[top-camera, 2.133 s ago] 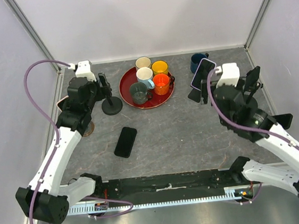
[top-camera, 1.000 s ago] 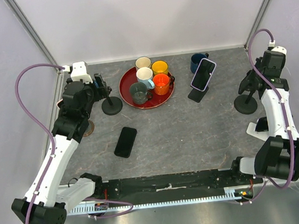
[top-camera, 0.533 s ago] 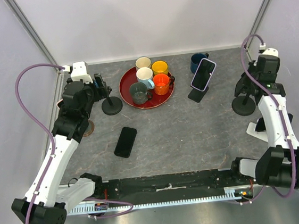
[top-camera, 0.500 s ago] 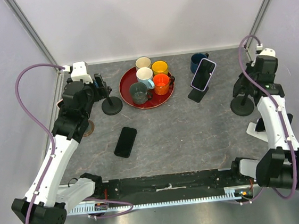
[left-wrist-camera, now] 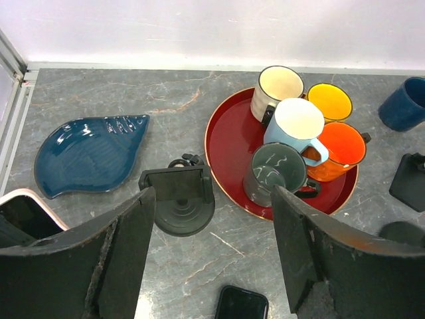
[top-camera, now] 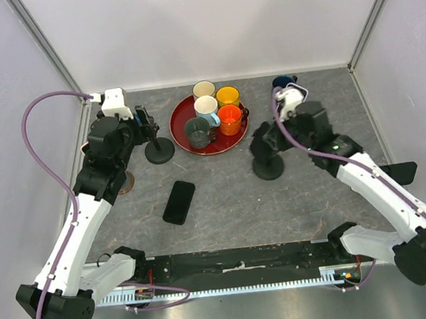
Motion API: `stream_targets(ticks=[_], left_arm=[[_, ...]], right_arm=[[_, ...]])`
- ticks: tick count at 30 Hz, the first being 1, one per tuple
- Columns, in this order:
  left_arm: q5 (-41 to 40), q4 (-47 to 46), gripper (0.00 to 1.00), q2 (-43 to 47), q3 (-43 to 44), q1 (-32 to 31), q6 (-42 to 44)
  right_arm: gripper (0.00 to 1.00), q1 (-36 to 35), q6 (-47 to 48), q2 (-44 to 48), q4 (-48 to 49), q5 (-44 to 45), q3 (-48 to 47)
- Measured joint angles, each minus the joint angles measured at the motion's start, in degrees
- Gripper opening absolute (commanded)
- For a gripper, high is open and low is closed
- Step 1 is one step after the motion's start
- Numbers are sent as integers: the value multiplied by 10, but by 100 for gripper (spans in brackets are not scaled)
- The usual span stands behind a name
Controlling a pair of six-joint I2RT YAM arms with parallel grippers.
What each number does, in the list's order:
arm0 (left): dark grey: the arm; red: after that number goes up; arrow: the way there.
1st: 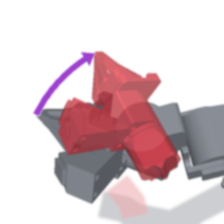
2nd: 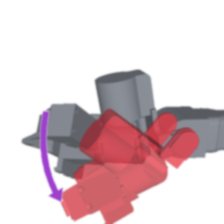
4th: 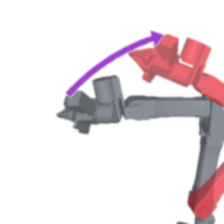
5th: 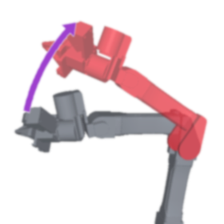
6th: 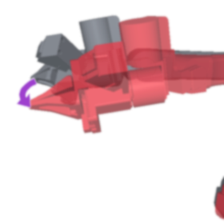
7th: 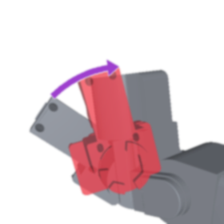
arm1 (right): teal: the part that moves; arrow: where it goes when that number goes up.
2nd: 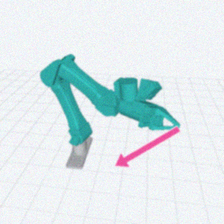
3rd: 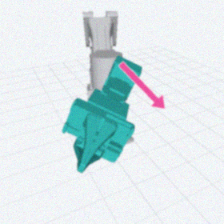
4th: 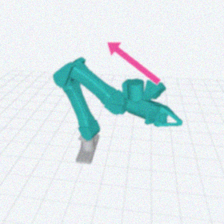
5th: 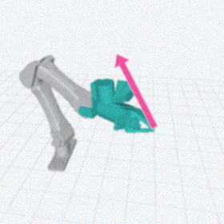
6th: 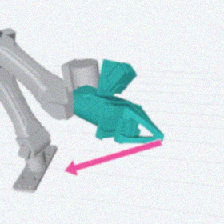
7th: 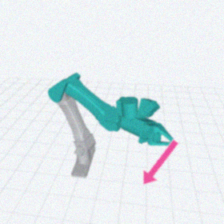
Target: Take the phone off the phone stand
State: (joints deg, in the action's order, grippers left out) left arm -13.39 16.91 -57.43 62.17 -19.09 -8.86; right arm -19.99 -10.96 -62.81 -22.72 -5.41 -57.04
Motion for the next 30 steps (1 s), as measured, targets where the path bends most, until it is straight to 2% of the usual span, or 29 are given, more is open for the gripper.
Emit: stream_targets(ticks=[6,10,15,18,21,22,24,25,28,30], left_arm=[[7,-10,76,2,-10,0,0],[15,-16,76,8,-19,0,2],[22,-24,76,10,-22,0,5],[33,-26,76,10,-23,0,7],[38,-30,76,10,-26,0,9],[40,-30,76,10,-26,0,9],[46,-33,76,10,-26,0,9],[47,-35,76,10,-26,0,9],[53,-38,76,10,-26,0,10],[60,-39,76,10,-27,-1,10]], right_arm=[[0,-176,-6,-81,70,11,-28],[0,-230,-8,-136,118,18,-54],[1,-249,-15,-160,155,13,-59],[11,-248,-18,-163,160,12,-59],[34,-248,-18,-163,160,12,-59],[48,-248,-17,-163,160,11,-59],[60,-249,-20,-163,163,8,-59],[72,-249,-20,-163,165,7,-59],[88,-249,-17,-160,167,6,-59],[94,-249,-13,-155,166,9,-59]])
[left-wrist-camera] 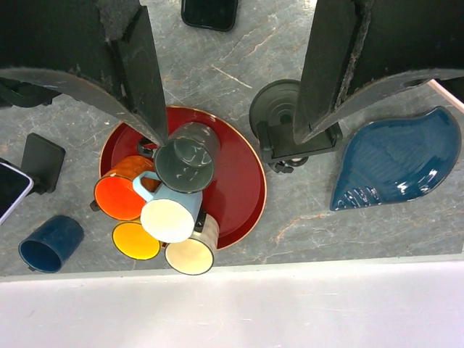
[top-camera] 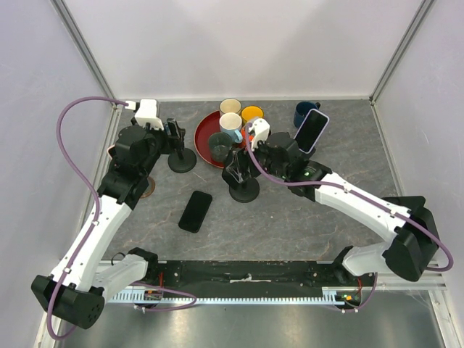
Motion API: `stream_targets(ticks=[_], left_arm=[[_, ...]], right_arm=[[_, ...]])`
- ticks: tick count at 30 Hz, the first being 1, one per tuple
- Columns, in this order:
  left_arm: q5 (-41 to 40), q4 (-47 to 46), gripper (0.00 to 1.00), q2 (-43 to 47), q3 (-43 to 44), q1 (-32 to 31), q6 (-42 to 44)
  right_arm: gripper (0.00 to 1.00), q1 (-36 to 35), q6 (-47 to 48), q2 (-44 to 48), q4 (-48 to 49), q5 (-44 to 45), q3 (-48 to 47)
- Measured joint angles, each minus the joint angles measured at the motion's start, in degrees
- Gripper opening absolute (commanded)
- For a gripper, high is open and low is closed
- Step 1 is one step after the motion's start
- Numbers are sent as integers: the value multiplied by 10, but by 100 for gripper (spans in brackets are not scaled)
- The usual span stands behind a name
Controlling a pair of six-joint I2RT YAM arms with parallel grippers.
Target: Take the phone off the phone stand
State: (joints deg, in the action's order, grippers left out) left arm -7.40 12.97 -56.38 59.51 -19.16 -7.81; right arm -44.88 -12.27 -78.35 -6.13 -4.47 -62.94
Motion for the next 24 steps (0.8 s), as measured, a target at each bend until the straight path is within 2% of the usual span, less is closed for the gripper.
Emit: stream_targets(ticks=[1,10,16,20,24], left_arm=[[2,-2,76,0,-1,0,0],[28,-8,76,1,-4,-20,2],[46,25,77,1,8,-63,-5],[31,59,78,10,19,-119,-18],[-17,84,80,17,19,-217,-35]], right_arm=[[98,0,3,5,-1,3,0],[98,0,19,106,6,57,13],[98,0,31,249,112,121,176],[98,-1,39,271,166,140,265],[98,1,42,275,224,163,349]])
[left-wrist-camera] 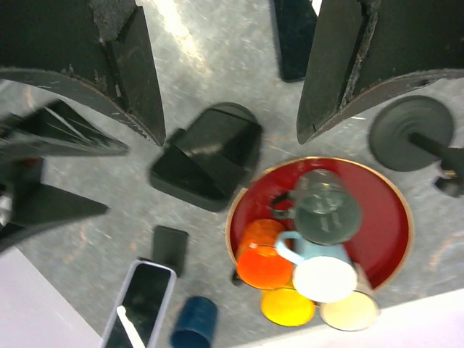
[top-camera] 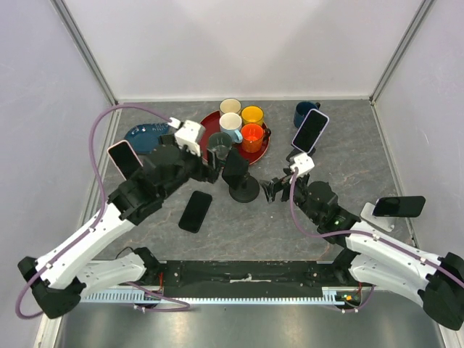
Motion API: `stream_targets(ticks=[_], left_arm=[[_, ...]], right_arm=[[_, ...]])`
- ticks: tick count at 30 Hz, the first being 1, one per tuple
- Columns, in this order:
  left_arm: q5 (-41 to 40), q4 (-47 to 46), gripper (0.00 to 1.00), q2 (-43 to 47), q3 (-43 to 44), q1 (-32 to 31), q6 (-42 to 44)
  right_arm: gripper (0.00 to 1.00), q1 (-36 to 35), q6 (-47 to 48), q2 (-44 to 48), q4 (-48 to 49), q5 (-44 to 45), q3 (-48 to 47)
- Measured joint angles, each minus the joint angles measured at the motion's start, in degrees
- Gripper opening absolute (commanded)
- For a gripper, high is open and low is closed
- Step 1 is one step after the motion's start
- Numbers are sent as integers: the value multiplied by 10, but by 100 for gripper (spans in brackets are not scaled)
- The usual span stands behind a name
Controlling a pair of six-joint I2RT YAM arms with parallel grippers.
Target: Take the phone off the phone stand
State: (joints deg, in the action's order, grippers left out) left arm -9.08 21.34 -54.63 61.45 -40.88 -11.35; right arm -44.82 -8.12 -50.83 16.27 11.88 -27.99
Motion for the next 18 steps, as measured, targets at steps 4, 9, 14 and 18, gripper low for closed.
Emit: stream_targets(ticks=[4,9,14,18], left_arm=[[-87,17,81,-23,7,-126,-23],[-271,38,81,-112,54,-266,-38],[-419,56,78,-208,104,-325,-61],[-490,64,75,-257,113,-326,-84]], right_arm=[[98,23,-7,-4,68,9,65],[98,87,-34,-46,177,-15,110],[98,102,-54,-104,260,-46,138],[98,102,-61,-128,310,-64,163]])
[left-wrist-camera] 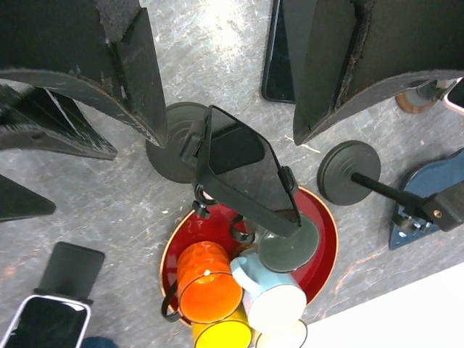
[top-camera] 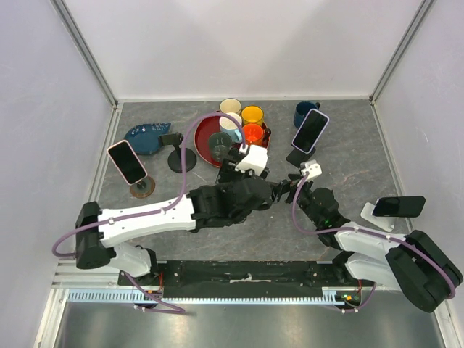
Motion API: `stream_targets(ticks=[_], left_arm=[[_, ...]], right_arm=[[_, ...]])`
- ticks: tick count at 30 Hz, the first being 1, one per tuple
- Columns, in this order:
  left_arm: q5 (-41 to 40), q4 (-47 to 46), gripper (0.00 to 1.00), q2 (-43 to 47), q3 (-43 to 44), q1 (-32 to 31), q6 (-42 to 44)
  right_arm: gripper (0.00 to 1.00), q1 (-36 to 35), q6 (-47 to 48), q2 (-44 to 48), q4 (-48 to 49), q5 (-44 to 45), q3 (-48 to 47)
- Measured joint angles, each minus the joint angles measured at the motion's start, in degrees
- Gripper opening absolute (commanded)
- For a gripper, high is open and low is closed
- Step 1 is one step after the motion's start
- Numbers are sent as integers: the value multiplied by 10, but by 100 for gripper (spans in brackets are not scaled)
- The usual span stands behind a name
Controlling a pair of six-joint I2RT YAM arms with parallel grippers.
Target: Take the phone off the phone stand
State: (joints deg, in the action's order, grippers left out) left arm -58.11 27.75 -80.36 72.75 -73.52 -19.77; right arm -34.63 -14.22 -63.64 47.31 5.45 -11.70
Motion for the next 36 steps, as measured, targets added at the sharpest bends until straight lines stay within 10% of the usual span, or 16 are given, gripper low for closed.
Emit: stream_targets(ticks=[19,36], left_arm=[[-59,-44,69,-106,10,51,-23],[-8,-54,9,-62,-37,79,-43]], right_arm=[[98,0,-21,-57,96,-28,24],[98,-27,26,-165,175,-122,11]])
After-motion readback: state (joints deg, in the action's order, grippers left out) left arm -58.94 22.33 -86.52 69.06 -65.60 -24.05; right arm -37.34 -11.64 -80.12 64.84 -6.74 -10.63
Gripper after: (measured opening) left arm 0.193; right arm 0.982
